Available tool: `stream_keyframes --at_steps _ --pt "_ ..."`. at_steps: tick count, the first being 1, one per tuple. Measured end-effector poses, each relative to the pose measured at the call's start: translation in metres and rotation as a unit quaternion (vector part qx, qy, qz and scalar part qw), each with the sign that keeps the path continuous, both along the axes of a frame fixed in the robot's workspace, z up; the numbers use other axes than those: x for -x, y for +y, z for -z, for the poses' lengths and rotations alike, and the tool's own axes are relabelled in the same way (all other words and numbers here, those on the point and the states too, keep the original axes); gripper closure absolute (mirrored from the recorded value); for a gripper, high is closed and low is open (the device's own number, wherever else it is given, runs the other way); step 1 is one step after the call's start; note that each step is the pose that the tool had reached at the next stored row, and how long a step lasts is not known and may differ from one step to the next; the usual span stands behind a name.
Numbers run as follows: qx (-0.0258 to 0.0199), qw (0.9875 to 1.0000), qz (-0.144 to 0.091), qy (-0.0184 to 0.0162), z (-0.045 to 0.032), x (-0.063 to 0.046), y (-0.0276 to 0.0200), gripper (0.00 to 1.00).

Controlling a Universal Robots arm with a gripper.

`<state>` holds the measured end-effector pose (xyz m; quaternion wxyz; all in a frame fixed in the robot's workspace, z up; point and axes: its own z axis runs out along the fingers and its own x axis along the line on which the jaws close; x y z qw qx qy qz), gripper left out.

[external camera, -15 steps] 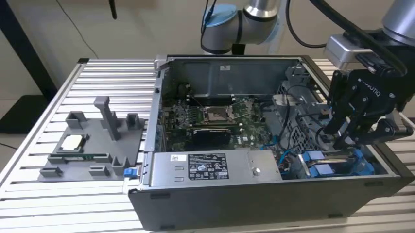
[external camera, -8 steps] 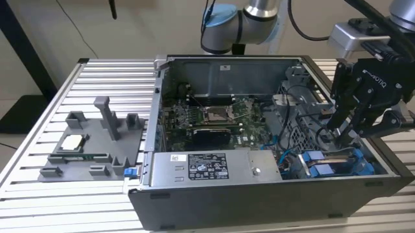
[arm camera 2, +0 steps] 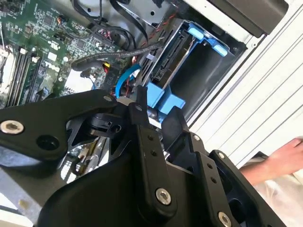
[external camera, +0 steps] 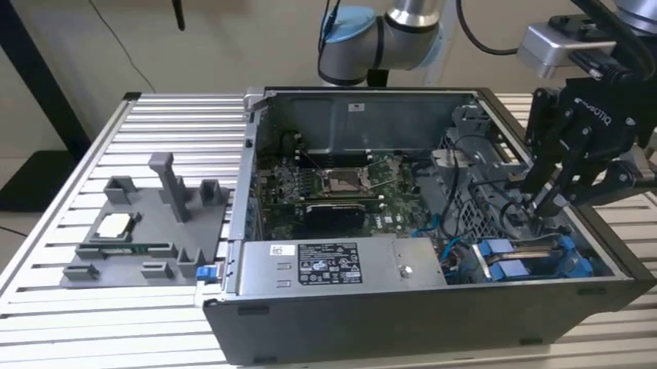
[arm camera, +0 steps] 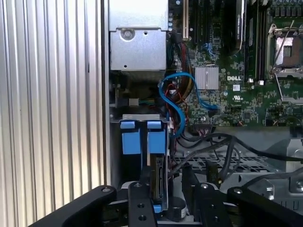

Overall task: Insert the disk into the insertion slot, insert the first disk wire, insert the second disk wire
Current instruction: 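Insert the disk into the insertion slot, then insert the first disk wire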

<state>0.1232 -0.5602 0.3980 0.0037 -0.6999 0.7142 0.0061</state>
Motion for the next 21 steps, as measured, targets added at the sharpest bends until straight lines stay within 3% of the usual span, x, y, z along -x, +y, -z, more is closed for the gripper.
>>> stream_keyframes --at_steps 12,16,21 --pt "-0.0073 1.0000 0.001 -0.0002 -0.0014 0.004 0.0165 0.60" --pt "-0.0131 0.9999 0.002 -0.0005 -0.0012 0.004 0.0211 0.60" --pt "-0.0161 0.9999 0.004 -0.0006 0.0035 0.004 0.0254 0.60"
